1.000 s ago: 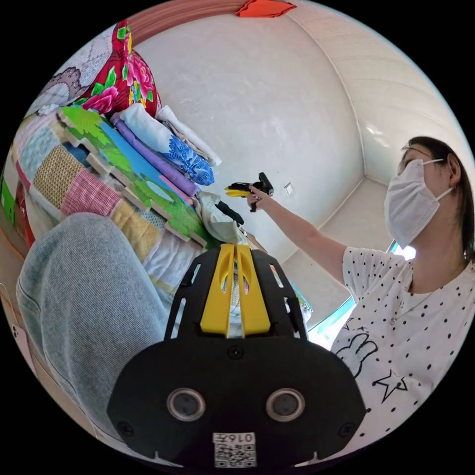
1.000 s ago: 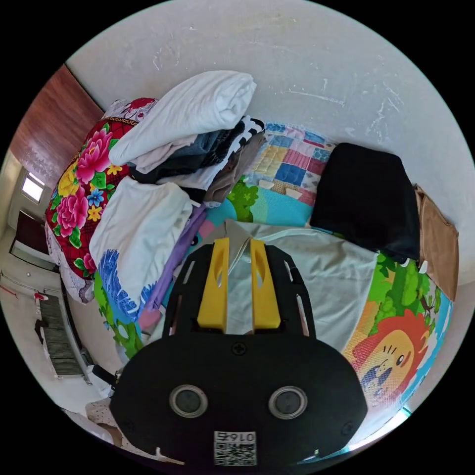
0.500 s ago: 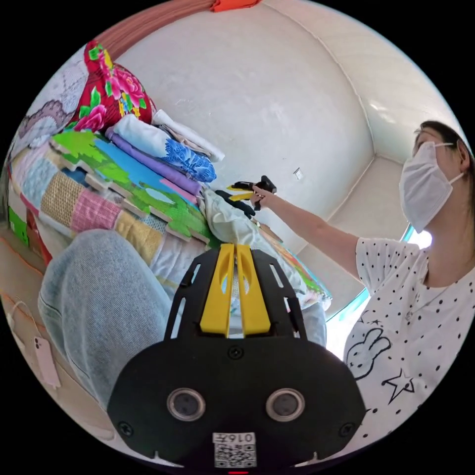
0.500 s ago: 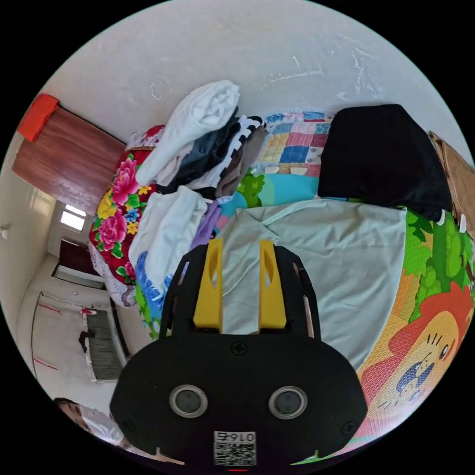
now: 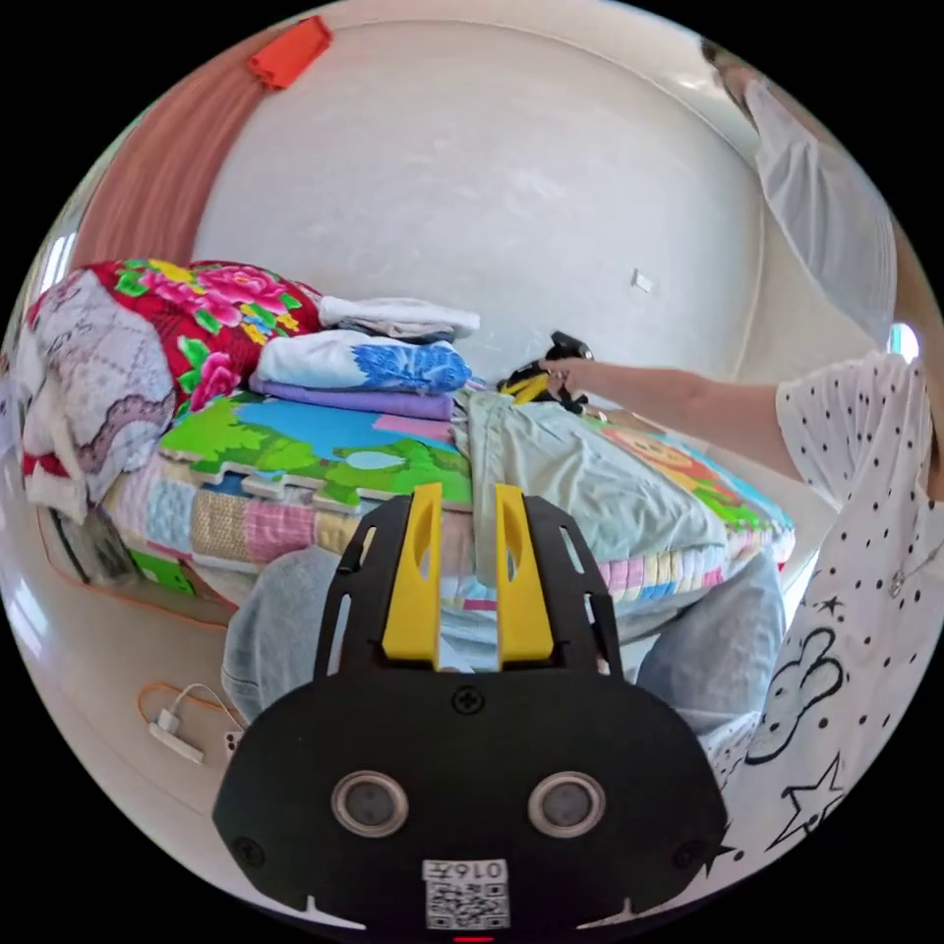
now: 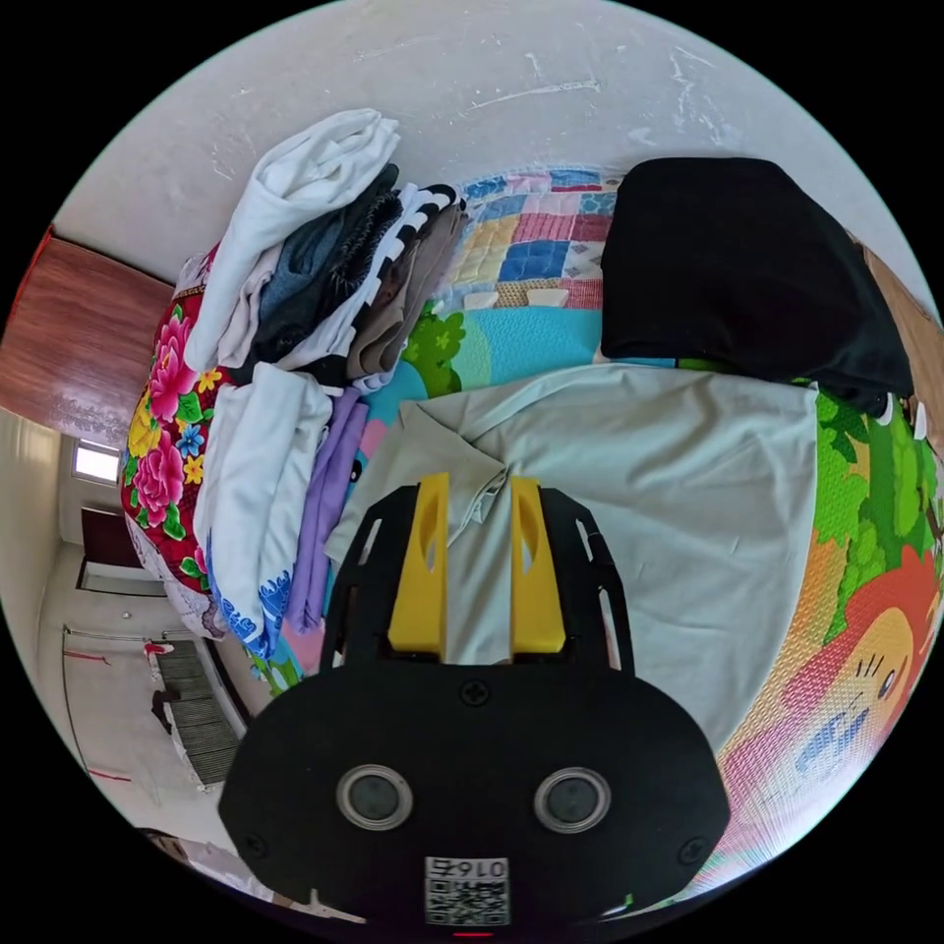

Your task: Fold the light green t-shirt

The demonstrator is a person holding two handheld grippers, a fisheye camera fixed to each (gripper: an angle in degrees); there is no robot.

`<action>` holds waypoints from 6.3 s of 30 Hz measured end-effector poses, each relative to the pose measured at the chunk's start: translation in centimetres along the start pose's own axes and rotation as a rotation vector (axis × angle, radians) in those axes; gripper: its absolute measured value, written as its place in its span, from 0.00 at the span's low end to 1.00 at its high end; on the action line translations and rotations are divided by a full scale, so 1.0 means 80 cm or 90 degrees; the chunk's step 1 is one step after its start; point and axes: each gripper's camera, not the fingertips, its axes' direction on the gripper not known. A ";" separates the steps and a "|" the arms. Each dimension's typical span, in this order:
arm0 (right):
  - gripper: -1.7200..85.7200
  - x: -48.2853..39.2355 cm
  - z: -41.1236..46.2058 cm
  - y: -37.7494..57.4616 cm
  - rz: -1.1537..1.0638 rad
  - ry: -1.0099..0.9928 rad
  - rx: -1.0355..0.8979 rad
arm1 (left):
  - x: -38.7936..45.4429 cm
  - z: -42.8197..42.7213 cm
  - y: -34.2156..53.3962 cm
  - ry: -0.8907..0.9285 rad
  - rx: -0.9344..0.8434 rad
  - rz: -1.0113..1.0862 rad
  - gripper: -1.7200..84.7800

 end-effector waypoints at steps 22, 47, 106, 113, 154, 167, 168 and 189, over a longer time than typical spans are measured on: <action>0.11 0.001 0.007 0.034 -0.059 -0.025 -0.044 | 0.106 0.001 -0.092 -0.122 -0.104 0.134 0.02; 0.05 0.117 0.030 -0.029 0.074 -0.144 0.023 | -0.018 0.016 -0.089 0.061 -0.014 0.076 0.01; 0.09 -0.105 -0.429 -0.125 -0.214 0.099 -0.061 | -0.246 0.156 0.062 0.046 -0.011 -0.143 0.08; 0.11 0.007 -0.669 0.252 -0.414 -0.007 0.153 | -0.188 0.230 -0.012 0.128 -0.097 0.012 0.11; 0.10 0.112 -1.043 1.038 -0.283 0.139 0.600 | -0.129 0.294 -0.127 0.024 -0.250 0.036 0.02; 0.10 0.115 -1.070 1.027 -0.285 0.147 0.563 | -0.140 0.224 -0.125 0.008 -0.164 0.009 0.01; 0.10 0.113 -1.069 1.024 -0.287 0.149 0.558 | -0.147 0.228 -0.119 -0.010 -0.180 -0.004 0.01; 0.13 0.073 -1.020 0.932 -0.318 0.217 0.415 | -0.163 0.273 -0.077 0.035 -0.234 -0.029 0.06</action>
